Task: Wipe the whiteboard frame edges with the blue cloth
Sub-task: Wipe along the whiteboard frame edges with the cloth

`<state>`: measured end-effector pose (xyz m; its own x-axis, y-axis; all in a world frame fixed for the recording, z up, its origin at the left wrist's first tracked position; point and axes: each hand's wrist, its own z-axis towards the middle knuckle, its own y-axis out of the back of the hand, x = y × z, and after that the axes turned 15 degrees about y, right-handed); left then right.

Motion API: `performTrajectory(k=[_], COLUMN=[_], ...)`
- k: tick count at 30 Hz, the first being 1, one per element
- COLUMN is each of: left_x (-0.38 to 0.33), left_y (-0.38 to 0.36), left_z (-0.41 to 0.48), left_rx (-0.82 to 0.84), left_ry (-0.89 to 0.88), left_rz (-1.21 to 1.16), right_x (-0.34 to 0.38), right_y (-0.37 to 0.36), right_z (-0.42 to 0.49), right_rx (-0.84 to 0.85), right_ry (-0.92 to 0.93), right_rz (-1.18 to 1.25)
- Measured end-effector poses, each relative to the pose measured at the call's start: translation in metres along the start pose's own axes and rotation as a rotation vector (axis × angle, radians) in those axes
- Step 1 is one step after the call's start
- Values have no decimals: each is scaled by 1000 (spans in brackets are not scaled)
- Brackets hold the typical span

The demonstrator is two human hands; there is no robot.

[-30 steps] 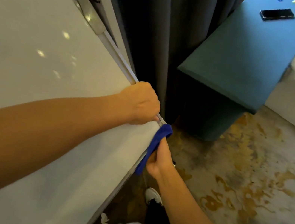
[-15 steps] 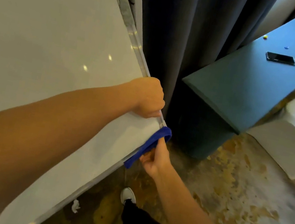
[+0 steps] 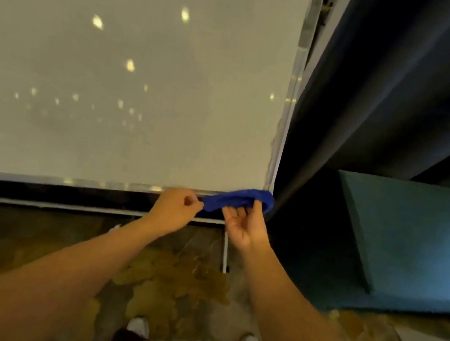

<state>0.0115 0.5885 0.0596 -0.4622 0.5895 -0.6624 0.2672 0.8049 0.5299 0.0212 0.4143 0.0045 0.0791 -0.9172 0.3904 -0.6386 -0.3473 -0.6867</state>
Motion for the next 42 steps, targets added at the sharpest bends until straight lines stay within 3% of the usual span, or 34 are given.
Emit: performTrajectory(k=[2,3,5,8,11,15,21,28,32,35,37,39,42], left_x=[-3,-6,-16,-40,-48,-40,-58,-59,-57,-58,-64,-70,-80], left_y=[-20,-29,-46,-62,-71,-68,-89,-100,-103,-105,-107,-110,-118], left_z=[-4,-4,-2,2,-1,17,42,60,67,75,82,91,100], left_rx=[127,212,261,164,163,155,181,193,56,-29,-111,-202,-335], left_ry=[385,496,546,465,406,349,384,373,402,415,445,477,487], left_rz=[-574,-872,-1310,-1580,-1736,-1824,-1840,-1922,-1984,-1993,-2020,-2077,-2190], right_x=[14,22,41,71,106,121,97,137,119,116,127,143,150], right_y=[9,12,14,7,6,-13,-4,-64,-62,-68,-96,-130,-144], right_z=[4,8,18,33,48,64,52,87,81,85,94,104,104], right_rx=[39,60,97,78,106,309,406,641,932,967,992,1036,1215], right_ry=[-65,-90,-115,-146,-132,-65,-61,145,127,101,133,191,233], right_rz=[-68,-109,-202,-234,-352,-632,-751,-902,-1183,-1411,-1388,-1212,-1143])
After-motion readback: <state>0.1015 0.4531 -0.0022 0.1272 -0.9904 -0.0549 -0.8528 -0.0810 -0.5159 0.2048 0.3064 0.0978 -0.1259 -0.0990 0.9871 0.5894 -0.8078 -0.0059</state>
